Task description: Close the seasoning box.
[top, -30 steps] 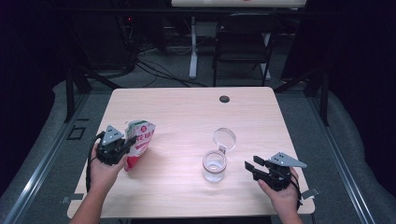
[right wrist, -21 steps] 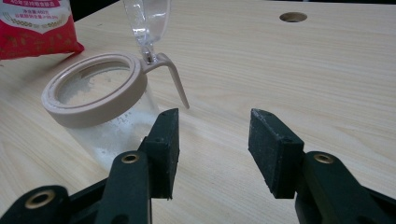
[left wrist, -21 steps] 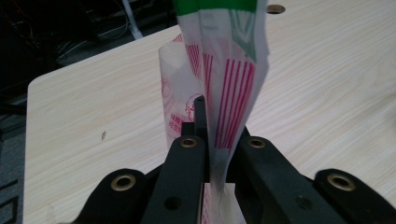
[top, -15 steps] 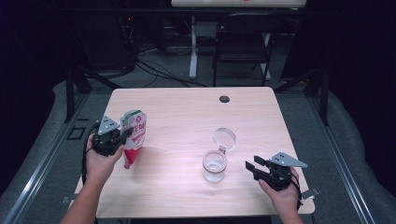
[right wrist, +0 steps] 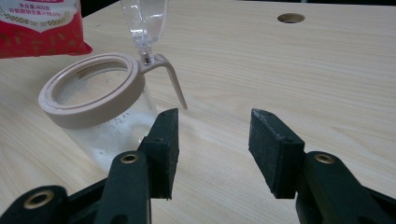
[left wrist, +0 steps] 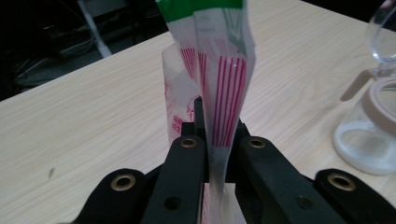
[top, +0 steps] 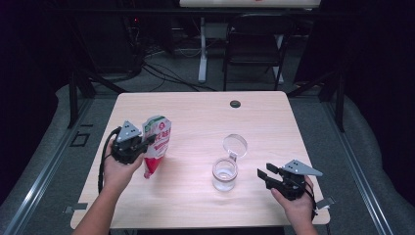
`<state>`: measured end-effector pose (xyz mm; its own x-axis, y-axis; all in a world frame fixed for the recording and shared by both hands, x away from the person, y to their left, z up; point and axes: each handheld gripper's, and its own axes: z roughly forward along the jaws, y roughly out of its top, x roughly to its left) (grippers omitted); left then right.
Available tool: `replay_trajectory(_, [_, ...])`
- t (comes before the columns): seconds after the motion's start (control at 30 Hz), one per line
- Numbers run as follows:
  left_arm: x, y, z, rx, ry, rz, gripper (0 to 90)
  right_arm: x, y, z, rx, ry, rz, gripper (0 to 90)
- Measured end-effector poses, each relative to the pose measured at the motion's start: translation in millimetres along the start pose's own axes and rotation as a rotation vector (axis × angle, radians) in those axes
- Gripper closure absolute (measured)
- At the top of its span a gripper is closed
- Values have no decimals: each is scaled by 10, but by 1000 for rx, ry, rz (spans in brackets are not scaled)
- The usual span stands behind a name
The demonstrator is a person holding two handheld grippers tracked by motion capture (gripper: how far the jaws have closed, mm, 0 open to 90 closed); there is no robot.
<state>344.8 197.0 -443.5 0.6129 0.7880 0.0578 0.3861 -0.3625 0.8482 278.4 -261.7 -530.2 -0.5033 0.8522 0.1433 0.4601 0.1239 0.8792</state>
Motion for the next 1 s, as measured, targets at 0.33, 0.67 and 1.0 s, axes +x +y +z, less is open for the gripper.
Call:
replay_trajectory(0.33, [-324, 137, 188, 5, -85, 58, 900, -10, -1, -2, -1, -5, 2, 526])
replay_trajectory(0.67, [-611, 188, 324, -1, -160, 102, 900, -13, 0, -4, -5, -2, -5, 525])
replay_trajectory(1.0, [-810, 82, 356, 9, -223, 145, 900, 26, 20, 6, 2, 3, -66, 503])
